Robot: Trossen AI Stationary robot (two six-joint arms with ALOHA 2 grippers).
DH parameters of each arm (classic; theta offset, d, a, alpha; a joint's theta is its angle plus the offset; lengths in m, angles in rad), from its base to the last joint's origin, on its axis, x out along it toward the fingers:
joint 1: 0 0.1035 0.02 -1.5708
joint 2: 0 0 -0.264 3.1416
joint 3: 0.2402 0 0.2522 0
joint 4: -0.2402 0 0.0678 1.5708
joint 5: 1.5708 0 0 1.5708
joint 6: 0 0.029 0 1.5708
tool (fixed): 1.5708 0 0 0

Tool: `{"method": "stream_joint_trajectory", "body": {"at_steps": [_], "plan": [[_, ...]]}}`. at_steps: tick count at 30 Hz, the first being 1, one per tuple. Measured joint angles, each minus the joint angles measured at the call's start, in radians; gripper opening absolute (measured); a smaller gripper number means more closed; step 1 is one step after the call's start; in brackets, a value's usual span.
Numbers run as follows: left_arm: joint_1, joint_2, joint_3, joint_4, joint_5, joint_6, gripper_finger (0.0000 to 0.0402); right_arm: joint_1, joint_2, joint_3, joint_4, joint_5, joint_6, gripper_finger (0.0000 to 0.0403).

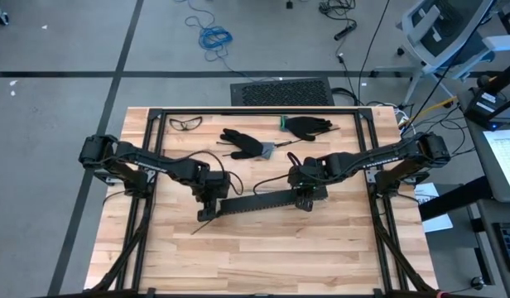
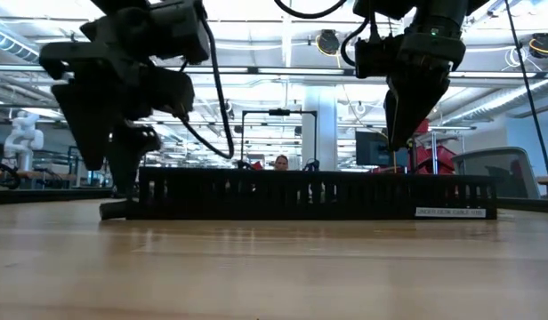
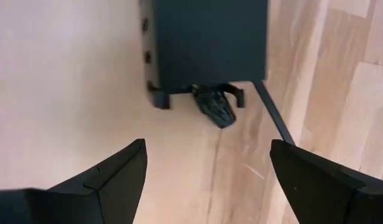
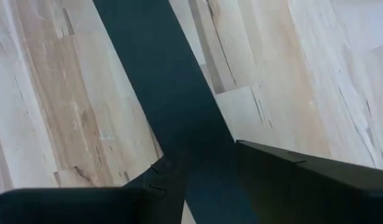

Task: Ziptie cables
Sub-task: Insert the black cover of the black cable duct

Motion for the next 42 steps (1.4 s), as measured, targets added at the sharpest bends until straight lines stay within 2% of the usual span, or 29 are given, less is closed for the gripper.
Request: {"method": "stream_joint_trajectory", "body": {"at_steps": [7, 14, 19, 22, 26, 33, 42], "plan": [[-0.065, -0.008, 0.000, -0.029, -0.032, -0.086, 0.0331, -0.008, 0.000, 0.000, -0.005, 0.021, -0.040, 0.0130], [-0.036, -0.081, 0.001, 0.008, -0.068, -0.112, 0.0332, -0.025, 0.000, 0.000, -0.006, 0.027, -0.068, 0.0130], [0.029, -0.148, 0.087, -0.092, -0.094, -0.112, 0.0332, -0.029, 0.000, 0.000, -0.006, 0.051, -0.098, 0.0130], [0.046, -0.188, 0.159, -0.077, -0.126, -0.170, 0.0332, -0.029, 0.000, 0.000, -0.019, 0.073, -0.127, 0.0130], [-0.041, -0.200, 0.205, -0.008, -0.218, -0.280, 0.0332, -0.034, 0.000, 0.000, -0.063, 0.075, -0.160, 0.0130], [-0.261, -0.061, 0.176, -0.003, -0.357, -0.425, 0.0331, -0.035, 0.000, 0.000, -0.075, 0.106, -0.212, 0.0130], [-0.268, 0.108, 0.176, 0.030, -0.427, -0.420, 0.0331, -0.042, 0.000, 0.000, -0.058, 0.123, -0.226, 0.0130]]}}
